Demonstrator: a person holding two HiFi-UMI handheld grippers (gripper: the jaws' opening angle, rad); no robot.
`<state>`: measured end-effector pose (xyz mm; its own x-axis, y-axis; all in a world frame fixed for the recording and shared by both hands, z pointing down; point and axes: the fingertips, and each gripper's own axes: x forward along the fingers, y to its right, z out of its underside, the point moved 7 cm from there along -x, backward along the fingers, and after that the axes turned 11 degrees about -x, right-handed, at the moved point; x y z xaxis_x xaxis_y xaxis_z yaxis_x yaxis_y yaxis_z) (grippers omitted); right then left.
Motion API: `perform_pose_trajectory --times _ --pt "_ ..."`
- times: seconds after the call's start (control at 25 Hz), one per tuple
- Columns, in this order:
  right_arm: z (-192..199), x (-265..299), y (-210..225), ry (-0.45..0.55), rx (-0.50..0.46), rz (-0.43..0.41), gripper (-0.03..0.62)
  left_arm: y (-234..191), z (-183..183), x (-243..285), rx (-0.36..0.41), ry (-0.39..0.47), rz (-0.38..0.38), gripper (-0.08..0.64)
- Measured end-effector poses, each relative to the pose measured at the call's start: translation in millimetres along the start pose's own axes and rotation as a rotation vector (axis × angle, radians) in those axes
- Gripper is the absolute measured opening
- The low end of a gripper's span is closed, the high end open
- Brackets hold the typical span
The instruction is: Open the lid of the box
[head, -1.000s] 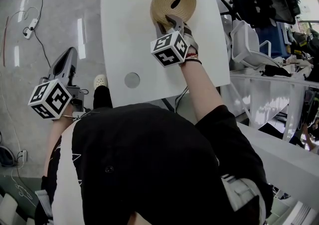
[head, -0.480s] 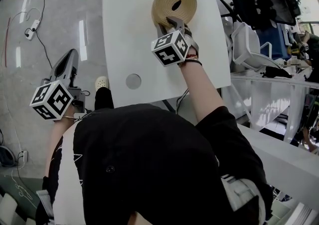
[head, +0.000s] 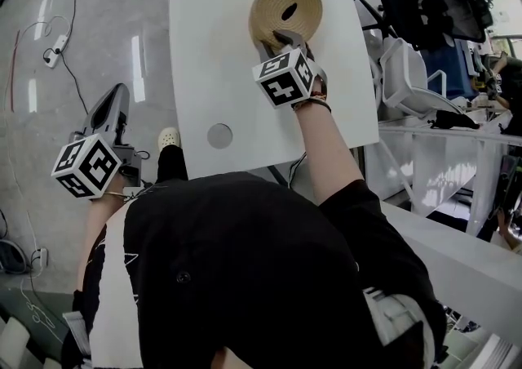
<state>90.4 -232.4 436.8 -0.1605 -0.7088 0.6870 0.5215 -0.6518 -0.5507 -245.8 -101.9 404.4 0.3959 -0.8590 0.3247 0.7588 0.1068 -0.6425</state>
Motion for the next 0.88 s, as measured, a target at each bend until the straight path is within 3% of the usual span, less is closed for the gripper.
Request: perform_pose_trajectory --times 0.32,0.88 --pt "-0.6 -2.6 4.1 0.018 0.112 -0.015 0.126 6.8 -4.1 3.3 0.012 0.003 0.006 0.011" --pt "6.0 -12.3 11.1 0.074 0.186 -0.048 0.121 16.5 -11.9 12.0 0.033 -0.002 0.008 0.011"
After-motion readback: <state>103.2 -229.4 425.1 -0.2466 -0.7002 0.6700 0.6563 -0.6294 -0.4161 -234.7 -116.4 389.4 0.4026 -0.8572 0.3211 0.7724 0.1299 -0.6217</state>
